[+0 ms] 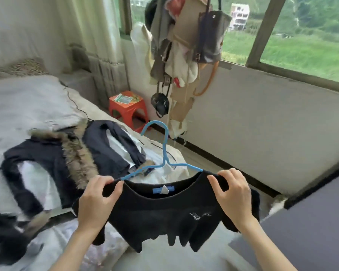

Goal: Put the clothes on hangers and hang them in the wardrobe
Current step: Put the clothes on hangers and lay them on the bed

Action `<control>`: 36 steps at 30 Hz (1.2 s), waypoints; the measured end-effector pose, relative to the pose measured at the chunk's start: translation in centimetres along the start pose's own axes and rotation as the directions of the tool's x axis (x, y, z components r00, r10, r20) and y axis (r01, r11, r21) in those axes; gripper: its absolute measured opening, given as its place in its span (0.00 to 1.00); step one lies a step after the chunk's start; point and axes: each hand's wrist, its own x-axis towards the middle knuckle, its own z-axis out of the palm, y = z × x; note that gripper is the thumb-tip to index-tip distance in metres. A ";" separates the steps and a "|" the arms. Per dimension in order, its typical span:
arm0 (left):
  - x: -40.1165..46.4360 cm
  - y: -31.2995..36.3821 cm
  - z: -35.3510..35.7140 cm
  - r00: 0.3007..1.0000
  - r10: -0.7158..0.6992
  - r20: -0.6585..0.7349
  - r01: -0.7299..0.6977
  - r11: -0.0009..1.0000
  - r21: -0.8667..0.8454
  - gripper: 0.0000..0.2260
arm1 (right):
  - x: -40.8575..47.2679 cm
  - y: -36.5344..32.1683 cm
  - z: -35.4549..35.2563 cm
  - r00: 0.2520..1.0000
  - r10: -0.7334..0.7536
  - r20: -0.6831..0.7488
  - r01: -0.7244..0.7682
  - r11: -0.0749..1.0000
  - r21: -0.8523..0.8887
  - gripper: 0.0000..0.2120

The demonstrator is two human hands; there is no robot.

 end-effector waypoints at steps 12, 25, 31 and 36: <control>-7.9 -10.5 -18.3 0.839 -0.252 -0.482 0.417 0.867 0.273 0.18 | 2.2 -19.9 14.5 0.809 -0.546 0.217 0.450 0.813 0.370 0.22; -14.6 -10.7 -27.5 0.557 -0.085 -0.826 0.707 0.571 0.417 0.15 | -1.2 -35.2 22.8 0.514 -0.820 0.252 0.367 0.476 0.799 0.22; -16.4 -11.2 -30.2 0.494 -0.076 -0.866 0.765 0.511 0.391 0.15 | -2.6 -40.2 23.9 0.470 -0.847 0.247 0.308 0.420 0.854 0.23; -17.2 -13.7 -34.5 0.512 -0.032 -0.858 0.755 0.493 0.433 0.16 | -4.7 -44.7 24.7 0.475 -0.837 0.271 0.234 0.417 0.878 0.20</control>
